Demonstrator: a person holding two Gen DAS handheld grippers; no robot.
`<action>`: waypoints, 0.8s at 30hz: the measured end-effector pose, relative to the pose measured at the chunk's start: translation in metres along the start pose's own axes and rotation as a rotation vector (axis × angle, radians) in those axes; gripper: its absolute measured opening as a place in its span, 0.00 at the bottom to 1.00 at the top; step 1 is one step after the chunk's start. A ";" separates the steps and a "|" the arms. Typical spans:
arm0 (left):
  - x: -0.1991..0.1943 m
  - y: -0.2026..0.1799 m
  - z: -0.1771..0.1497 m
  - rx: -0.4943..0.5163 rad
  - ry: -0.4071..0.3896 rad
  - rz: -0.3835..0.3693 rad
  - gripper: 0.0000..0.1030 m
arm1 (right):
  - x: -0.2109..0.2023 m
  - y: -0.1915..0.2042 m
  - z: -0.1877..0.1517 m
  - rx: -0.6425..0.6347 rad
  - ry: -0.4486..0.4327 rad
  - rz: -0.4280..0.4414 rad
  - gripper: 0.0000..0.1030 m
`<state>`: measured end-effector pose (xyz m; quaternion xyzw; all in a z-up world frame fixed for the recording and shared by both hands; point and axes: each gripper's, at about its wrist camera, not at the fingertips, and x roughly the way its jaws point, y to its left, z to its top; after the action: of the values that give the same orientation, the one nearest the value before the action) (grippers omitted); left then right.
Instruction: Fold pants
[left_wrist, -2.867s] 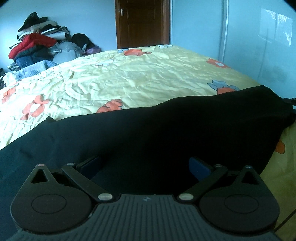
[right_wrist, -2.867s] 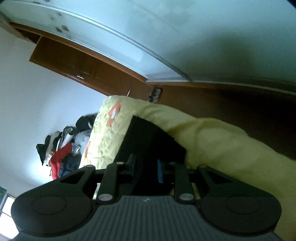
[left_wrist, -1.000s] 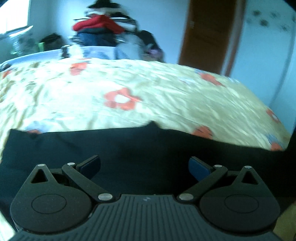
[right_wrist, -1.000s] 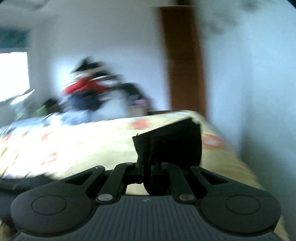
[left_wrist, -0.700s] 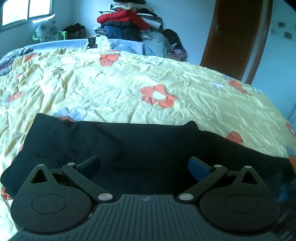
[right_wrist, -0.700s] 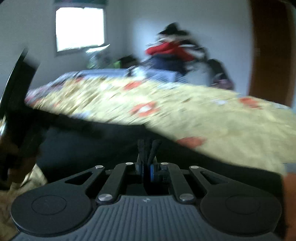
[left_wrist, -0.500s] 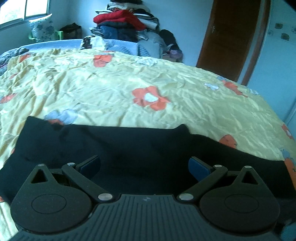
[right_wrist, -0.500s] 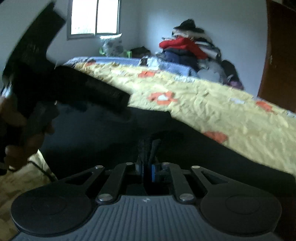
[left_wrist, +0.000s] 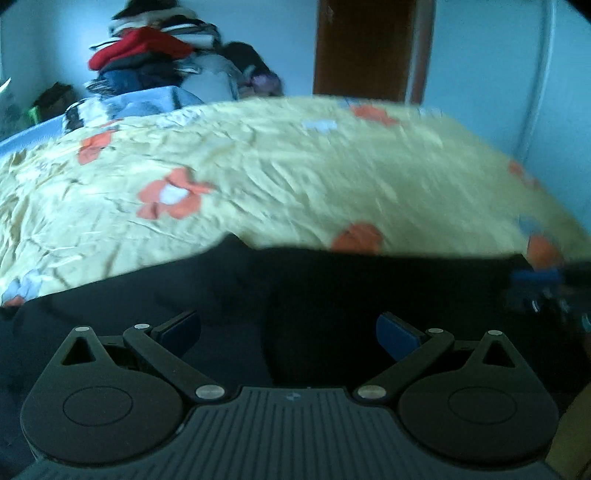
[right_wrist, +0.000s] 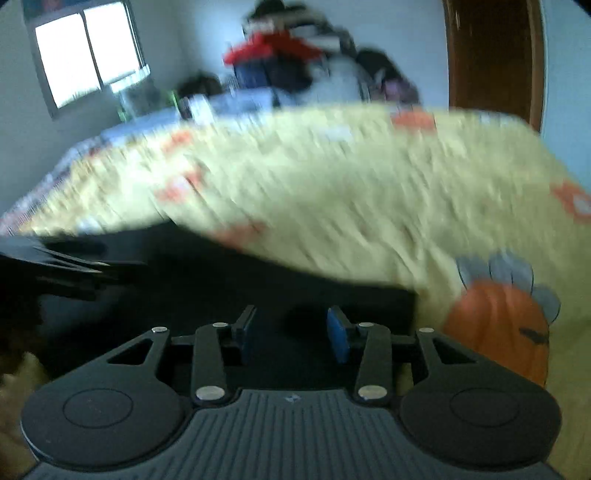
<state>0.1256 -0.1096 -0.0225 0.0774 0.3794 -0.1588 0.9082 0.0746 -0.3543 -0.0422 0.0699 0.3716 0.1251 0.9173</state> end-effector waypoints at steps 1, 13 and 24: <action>0.003 -0.005 -0.002 0.019 0.006 0.010 0.98 | 0.004 -0.009 -0.001 0.033 -0.019 0.014 0.37; 0.013 -0.005 -0.008 -0.024 0.002 0.019 1.00 | 0.001 -0.085 -0.010 0.418 -0.073 0.206 0.48; 0.015 -0.008 -0.014 -0.028 -0.031 0.030 1.00 | -0.048 -0.022 -0.022 0.134 -0.227 -0.306 0.23</action>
<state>0.1237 -0.1171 -0.0436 0.0679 0.3662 -0.1412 0.9173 0.0299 -0.3880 -0.0308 0.0873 0.2798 -0.0492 0.9548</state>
